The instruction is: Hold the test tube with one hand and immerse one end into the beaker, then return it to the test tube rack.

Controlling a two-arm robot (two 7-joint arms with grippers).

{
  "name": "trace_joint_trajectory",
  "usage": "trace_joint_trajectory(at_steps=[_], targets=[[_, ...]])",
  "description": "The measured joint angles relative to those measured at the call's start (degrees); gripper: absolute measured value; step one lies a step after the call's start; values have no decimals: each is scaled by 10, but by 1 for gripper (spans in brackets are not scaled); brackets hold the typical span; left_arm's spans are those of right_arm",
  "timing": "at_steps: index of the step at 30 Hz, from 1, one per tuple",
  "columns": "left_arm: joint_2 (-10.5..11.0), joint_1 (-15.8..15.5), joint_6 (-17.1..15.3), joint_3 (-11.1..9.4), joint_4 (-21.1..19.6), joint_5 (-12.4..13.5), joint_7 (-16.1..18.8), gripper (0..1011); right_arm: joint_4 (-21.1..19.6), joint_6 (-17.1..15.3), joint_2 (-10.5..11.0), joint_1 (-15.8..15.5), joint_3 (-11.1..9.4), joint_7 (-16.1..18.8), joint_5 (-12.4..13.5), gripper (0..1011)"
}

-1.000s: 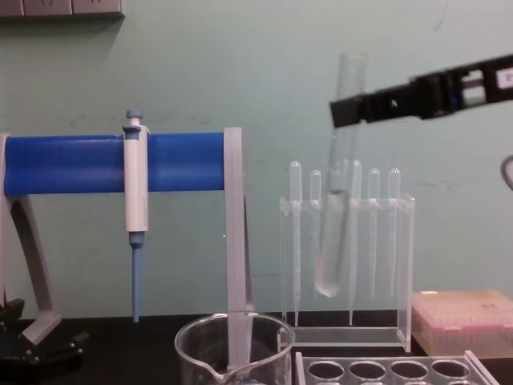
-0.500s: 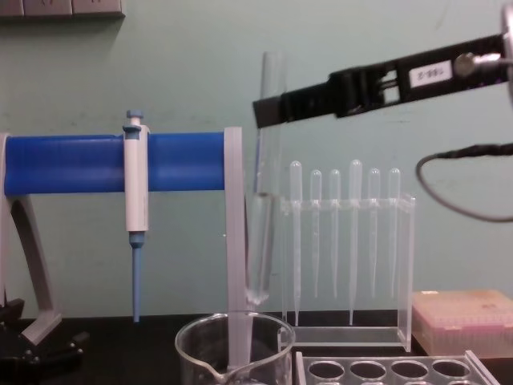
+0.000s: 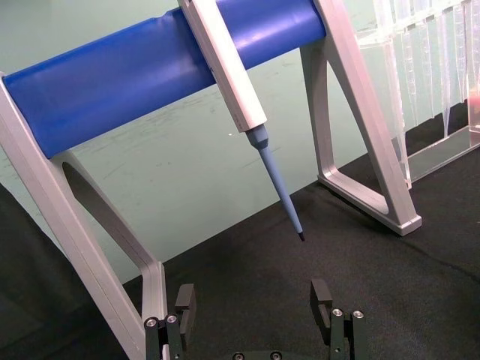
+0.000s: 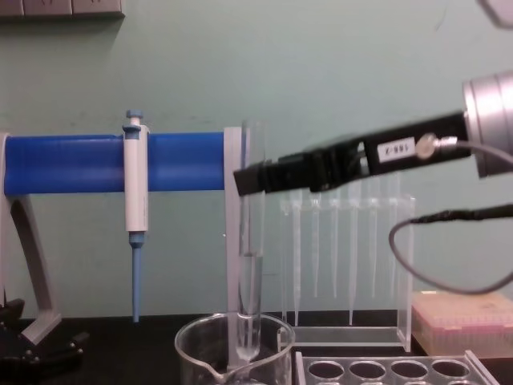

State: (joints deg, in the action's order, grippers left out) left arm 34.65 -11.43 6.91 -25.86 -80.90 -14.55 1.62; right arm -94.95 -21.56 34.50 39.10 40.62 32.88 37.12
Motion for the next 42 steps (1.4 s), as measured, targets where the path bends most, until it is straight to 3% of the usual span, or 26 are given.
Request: trace_joint_trajectory(at_steps=[13,42], targets=[[0,0,0,0,0,0,0,1000,29,22,-17,-21,13,-1,-34,231],[0,0,0,0,0,0,0,1000,50,48,-42,-74,4,-4,-91,231]])
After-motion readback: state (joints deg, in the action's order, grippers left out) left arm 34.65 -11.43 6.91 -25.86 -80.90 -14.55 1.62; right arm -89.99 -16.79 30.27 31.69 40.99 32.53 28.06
